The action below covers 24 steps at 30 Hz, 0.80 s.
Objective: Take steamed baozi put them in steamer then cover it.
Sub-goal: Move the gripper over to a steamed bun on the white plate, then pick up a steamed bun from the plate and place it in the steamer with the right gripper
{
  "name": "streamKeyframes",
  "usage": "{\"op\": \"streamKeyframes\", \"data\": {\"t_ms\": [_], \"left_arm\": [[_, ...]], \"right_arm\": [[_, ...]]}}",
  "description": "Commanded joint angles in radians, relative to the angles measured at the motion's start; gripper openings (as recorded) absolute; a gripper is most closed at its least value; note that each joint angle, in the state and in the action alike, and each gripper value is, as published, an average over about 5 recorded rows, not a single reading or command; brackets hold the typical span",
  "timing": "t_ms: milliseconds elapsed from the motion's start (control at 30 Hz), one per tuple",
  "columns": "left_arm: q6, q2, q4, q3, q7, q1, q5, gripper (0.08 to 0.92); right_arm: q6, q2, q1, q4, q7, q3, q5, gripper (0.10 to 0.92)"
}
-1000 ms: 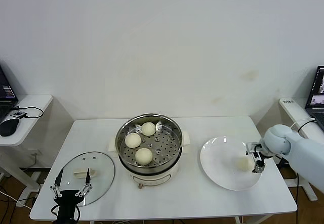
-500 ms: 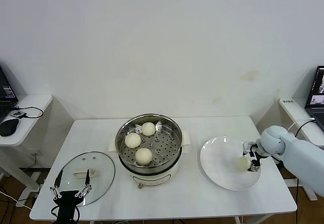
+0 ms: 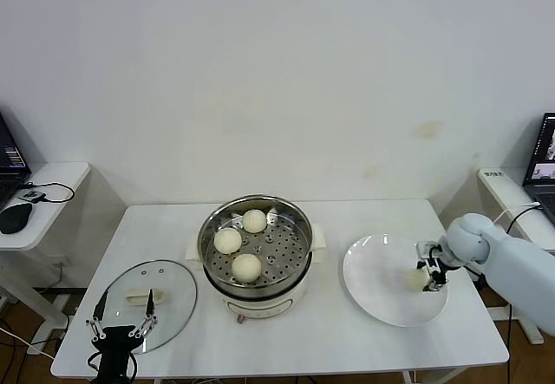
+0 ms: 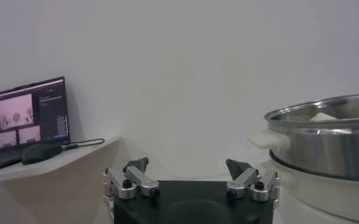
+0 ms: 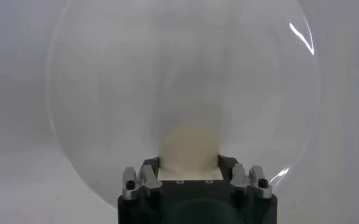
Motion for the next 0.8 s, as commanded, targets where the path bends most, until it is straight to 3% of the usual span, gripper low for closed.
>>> {"op": "streamKeyframes", "data": {"t_ms": [33,400,567,800], "left_arm": [[0.001,0.003,-0.003,0.000,0.000,-0.001,0.000,0.823],[0.004,0.013,-0.012,0.006,0.001,-0.009,-0.004,0.823],[0.004,0.014,-0.015,0.014,0.001,-0.015,-0.004,0.823],[0.004,0.017,-0.017,0.012,0.001,-0.021,-0.009,0.823]], "right_arm": [[-0.008,-0.026,0.070,0.025,-0.028,-0.025,0.044,0.578],[-0.103,-0.056,0.569,0.183,-0.068,-0.341,0.316,0.577],[-0.152,0.062,0.857,0.213,-0.056,-0.529,0.455,0.580],[-0.257,0.266,0.956,0.237,0.024,-0.608,0.641,0.583]]}}
